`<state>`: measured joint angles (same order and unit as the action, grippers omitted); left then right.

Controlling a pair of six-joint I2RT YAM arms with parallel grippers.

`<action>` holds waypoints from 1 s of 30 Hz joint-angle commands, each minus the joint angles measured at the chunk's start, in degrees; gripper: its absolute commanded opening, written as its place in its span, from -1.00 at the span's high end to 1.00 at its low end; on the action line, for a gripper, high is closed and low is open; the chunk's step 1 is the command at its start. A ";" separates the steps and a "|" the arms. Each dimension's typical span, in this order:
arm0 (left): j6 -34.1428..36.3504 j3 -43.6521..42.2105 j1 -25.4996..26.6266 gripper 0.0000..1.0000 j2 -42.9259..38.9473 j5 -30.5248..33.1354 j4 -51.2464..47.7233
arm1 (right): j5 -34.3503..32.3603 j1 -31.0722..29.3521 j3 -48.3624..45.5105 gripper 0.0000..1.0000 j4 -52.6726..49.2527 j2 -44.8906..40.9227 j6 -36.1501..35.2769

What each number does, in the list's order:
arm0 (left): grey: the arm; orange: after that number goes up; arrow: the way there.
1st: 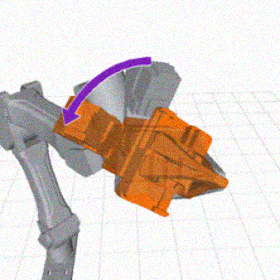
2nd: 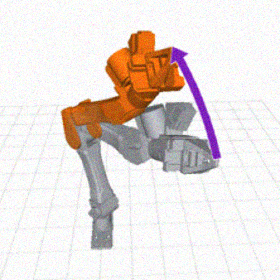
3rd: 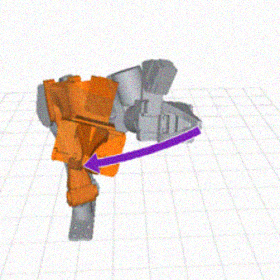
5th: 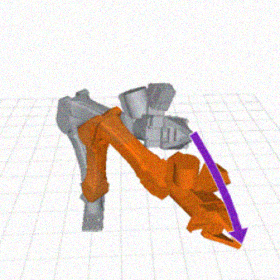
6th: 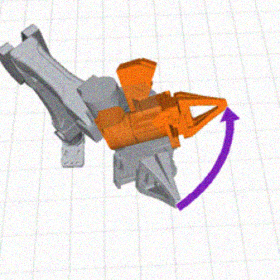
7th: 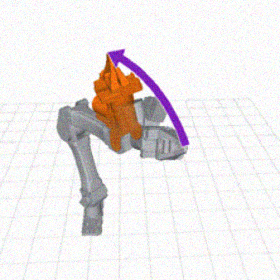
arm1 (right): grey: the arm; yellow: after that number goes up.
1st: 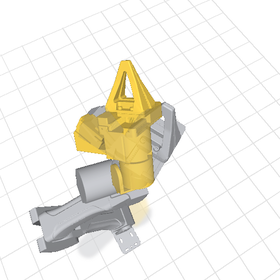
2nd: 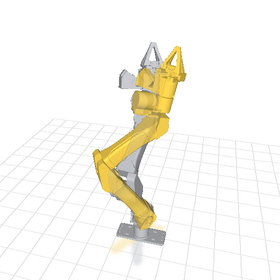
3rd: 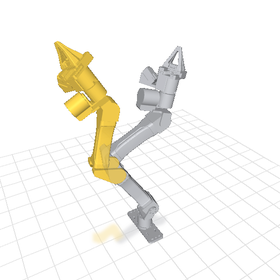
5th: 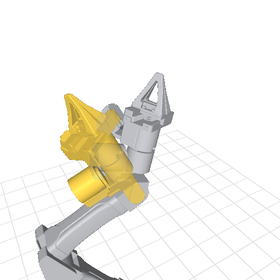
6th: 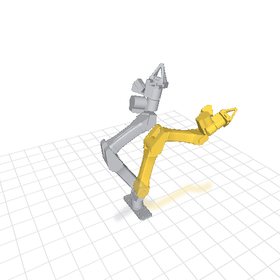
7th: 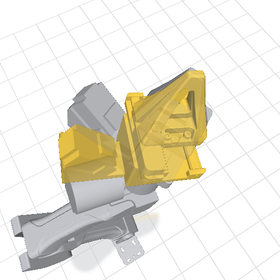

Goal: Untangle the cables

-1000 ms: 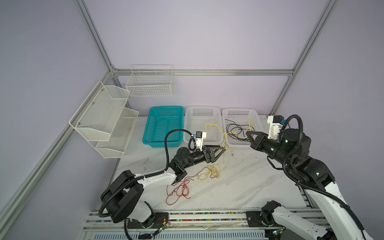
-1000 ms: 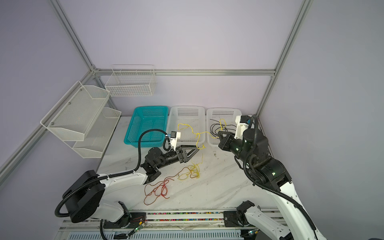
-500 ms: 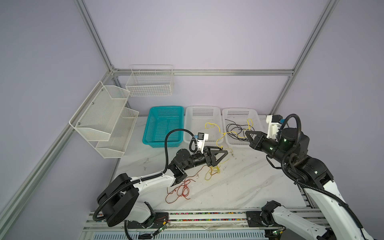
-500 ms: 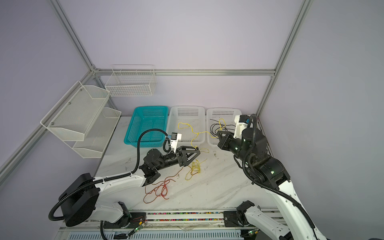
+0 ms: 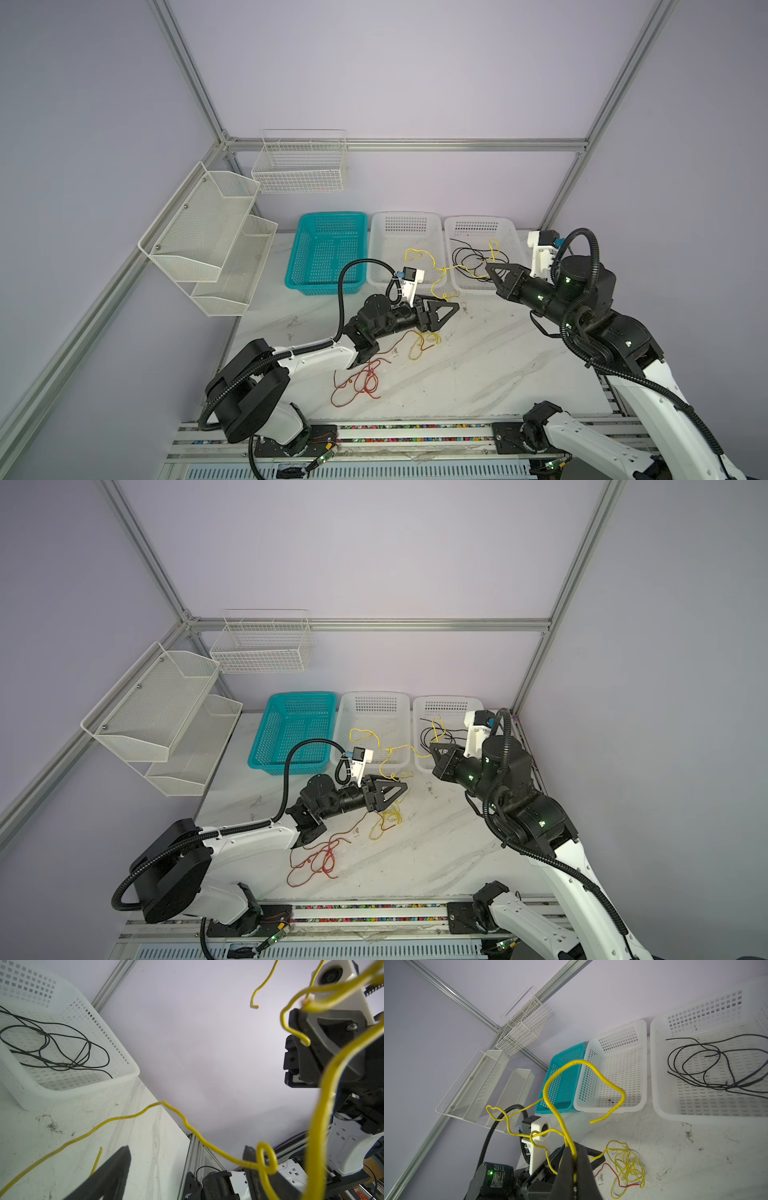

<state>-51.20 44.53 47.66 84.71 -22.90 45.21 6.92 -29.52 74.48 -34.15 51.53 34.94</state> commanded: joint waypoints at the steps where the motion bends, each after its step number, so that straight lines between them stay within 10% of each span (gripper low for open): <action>1: 1.98 6.07 -0.01 -0.72 -0.07 1.36 2.13 | 0.69 0.08 -0.90 1.00 2.11 -1.10 0.83; 30: 2.68 5.59 -1.20 0.75 -2.57 2.95 2.60 | 1.01 -0.28 -3.11 1.00 2.69 -2.13 1.99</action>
<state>-49.87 46.24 47.07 84.73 -20.58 45.43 7.86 -29.58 72.23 -33.39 50.24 35.88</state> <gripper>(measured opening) 0.137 0.052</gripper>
